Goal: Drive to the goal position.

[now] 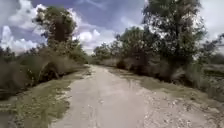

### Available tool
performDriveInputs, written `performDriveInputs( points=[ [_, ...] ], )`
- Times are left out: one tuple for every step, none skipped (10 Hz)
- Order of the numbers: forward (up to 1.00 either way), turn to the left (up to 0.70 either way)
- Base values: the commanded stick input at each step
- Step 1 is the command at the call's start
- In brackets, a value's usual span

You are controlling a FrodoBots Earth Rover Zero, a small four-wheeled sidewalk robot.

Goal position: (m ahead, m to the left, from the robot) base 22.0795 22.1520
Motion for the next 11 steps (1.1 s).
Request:
performDriveInputs(
  points=[
    [0.85,0.27],
    [0.85,0.32],
    [0.85,0.34],
    [0.85,0.34],
    [0.85,0.32],
    [0.85,0.14],
    [0.85,0.00],
    [0.85,0.00],
    [0.85,0.00],
    [0.85,0.00],
    [0.85,0.04]
  ],
)
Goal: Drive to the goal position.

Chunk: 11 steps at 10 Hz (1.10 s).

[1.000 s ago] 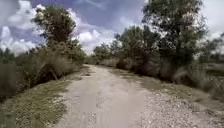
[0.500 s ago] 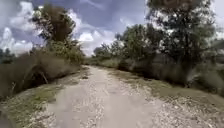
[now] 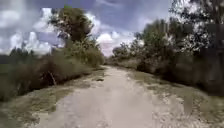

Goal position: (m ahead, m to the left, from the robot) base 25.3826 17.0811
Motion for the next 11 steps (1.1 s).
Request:
performDriveInputs(
  points=[
    [0.85,0.10],
    [0.85,0.16],
    [0.85,0.18],
    [0.85,0.00],
    [0.85,0.00],
    [0.84,0.00],
    [0.84,0.00],
    [0.84,0.00],
    [0.84,0.00],
    [0.83,0.00],
    [0.84,0.00]
  ],
)
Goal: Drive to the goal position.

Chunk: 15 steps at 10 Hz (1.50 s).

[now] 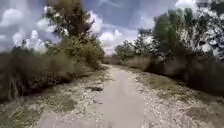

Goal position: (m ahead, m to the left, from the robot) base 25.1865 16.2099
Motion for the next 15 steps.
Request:
performDriveInputs(
  points=[
    [0.84,0.00],
    [0.84,0.00],
    [0.84,0.00],
    [0.83,0.00],
    [0.83,0.00],
    [0.84,0.00],
    [0.84,0.00],
    [0.84,0.00],
    [0.84,0.00],
    [0.84,0.00],
    [0.84,0.00],
    [0.84,0.00],
    [0.84,0.00],
    [0.84,0.00],
    [0.84,0.00]
  ],
)
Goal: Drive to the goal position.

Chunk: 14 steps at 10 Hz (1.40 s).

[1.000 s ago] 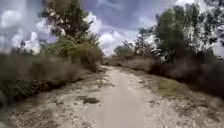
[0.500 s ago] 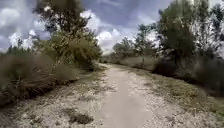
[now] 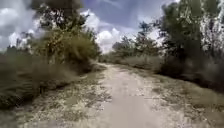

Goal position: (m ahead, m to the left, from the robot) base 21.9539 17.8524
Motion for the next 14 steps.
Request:
performDriveInputs(
  points=[
    [0.84,0.00],
    [0.84,0.00],
    [0.84,0.00],
    [0.84,0.00],
    [0.84,0.00],
    [0.84,0.00],
    [0.84,0.00],
    [0.84,0.00],
    [0.84,0.00],
    [0.84,0.00],
    [0.84,0.00],
    [0.84,0.00],
    [0.84,0.00],
    [0.84,0.00]
  ],
)
